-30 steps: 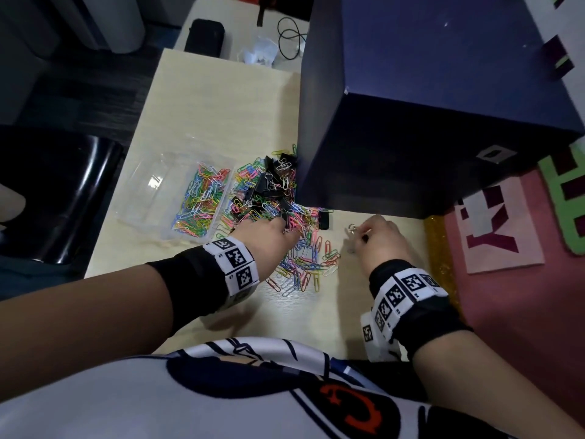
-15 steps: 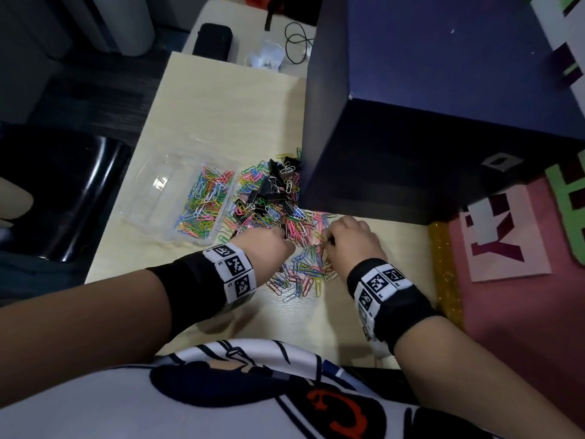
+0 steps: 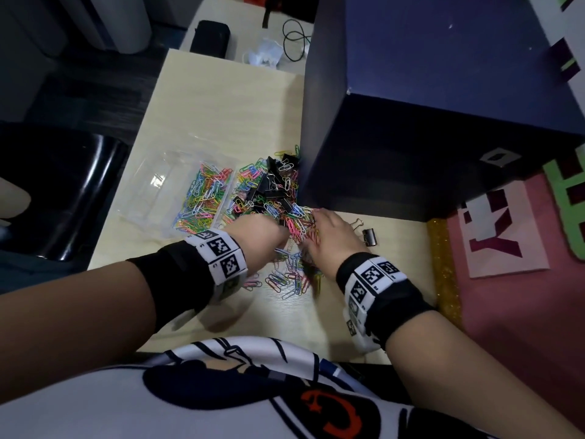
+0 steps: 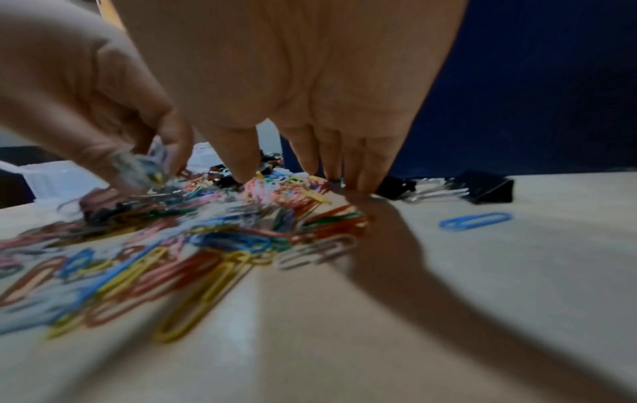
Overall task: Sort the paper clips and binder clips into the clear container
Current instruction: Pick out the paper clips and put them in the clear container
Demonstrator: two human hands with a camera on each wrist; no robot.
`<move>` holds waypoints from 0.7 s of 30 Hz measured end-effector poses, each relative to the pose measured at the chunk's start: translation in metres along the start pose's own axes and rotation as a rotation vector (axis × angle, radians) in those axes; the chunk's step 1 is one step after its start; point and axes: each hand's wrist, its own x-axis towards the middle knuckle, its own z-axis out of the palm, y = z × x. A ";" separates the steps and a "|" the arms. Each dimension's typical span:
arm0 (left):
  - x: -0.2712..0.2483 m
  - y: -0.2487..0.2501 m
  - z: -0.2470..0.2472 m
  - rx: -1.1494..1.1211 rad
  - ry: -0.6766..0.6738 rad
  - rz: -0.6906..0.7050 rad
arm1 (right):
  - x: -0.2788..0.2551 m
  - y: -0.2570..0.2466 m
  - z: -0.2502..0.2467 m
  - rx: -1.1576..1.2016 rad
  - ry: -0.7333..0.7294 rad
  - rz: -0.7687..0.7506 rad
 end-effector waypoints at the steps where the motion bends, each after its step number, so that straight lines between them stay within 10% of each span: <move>1: -0.002 -0.002 -0.003 -0.020 0.023 -0.004 | 0.000 -0.004 0.002 -0.008 -0.035 -0.005; 21: -0.023 -0.040 -0.030 -0.349 0.318 -0.152 | -0.021 -0.031 0.026 -0.088 -0.043 0.014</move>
